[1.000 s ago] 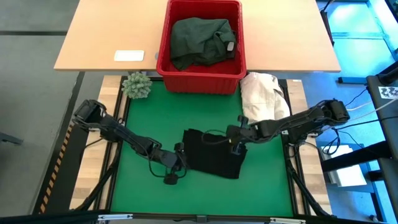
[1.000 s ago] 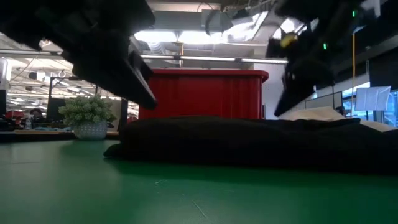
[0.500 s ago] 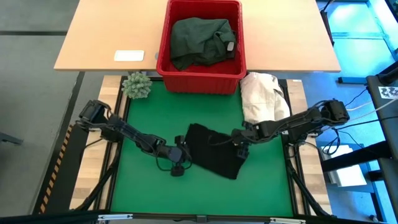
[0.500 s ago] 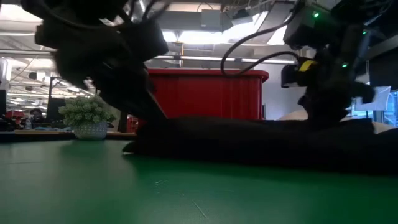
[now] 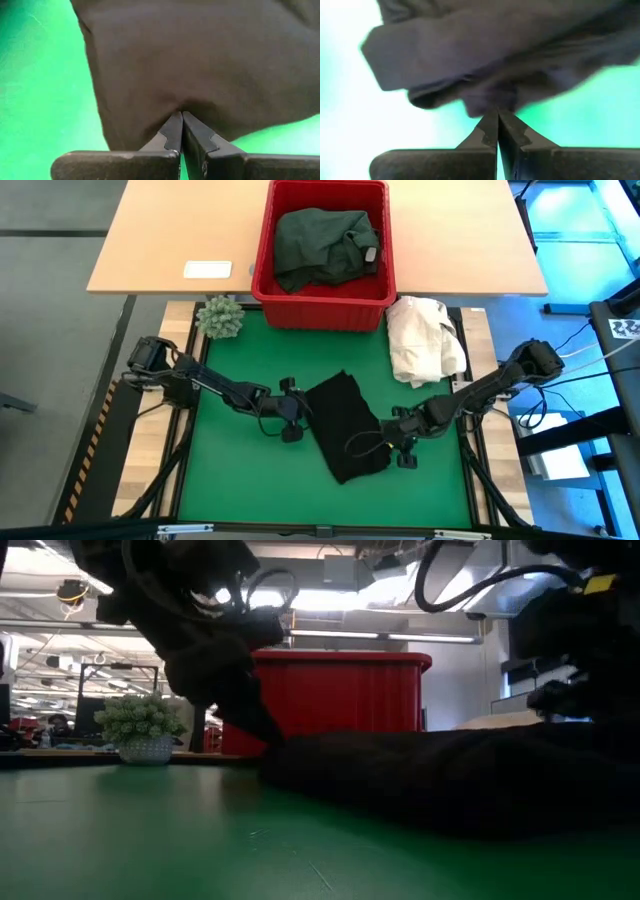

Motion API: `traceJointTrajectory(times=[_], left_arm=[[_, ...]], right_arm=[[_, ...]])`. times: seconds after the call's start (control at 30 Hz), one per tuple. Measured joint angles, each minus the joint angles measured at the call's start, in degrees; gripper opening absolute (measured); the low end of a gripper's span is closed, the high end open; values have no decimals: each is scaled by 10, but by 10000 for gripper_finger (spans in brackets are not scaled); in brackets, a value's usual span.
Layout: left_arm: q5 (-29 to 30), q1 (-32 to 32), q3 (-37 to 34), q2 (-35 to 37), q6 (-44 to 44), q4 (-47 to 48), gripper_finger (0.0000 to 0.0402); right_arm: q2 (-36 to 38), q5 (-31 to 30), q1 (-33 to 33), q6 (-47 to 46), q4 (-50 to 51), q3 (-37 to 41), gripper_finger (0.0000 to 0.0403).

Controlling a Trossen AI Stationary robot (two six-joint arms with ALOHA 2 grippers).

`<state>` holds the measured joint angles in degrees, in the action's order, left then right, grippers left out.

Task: Fold laundry
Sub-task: Move the folded black shirt to the bottom right of the table

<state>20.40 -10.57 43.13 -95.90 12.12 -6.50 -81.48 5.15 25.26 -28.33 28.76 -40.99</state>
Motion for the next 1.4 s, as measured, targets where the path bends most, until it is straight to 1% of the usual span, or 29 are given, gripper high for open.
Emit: traceJointTrajectory(times=[0.07,0.17,0.3,0.37,0.53,0.67,0.73,0.83,0.93,1.03,1.13,1.23,1.33,1.4], left_arm=[[1,0,0,18,-7,8,1],[4,0,0,51,-7,22,1],[16,-11,0,94,-7,31,1],[16,-18,0,120,-8,31,1],[17,-39,0,175,-61,15,2],[17,-44,0,202,-69,6,1],[18,-44,0,205,-68,8,2],[18,-48,0,205,-67,8,1],[16,-49,0,203,-67,8,1],[14,-51,0,208,-74,0,1],[5,-58,0,218,-108,-19,1],[6,-60,0,225,-112,-18,1],[11,-59,0,225,-110,-17,1],[11,-60,0,225,-99,-17,1]], right_arm=[[7,-35,4,-3,38,-15,0],[25,-85,2,5,54,-34,0],[33,-159,-15,65,33,-61,0],[33,-177,-32,101,-5,-70,0],[19,-173,-89,186,-111,-70,0],[-10,-155,-141,225,-158,-70,0],[-27,-147,-161,241,-163,-70,0],[-54,-150,-178,246,-166,-70,0],[-79,-128,-187,242,-166,-70,0],[-95,-122,-185,228,-147,-70,0],[-96,-120,-177,198,-110,-70,0],[-95,-122,-160,178,-73,-70,0],[-92,-118,-130,141,-13,-70,0],[-89,-114,-99,103,56,-70,0]])
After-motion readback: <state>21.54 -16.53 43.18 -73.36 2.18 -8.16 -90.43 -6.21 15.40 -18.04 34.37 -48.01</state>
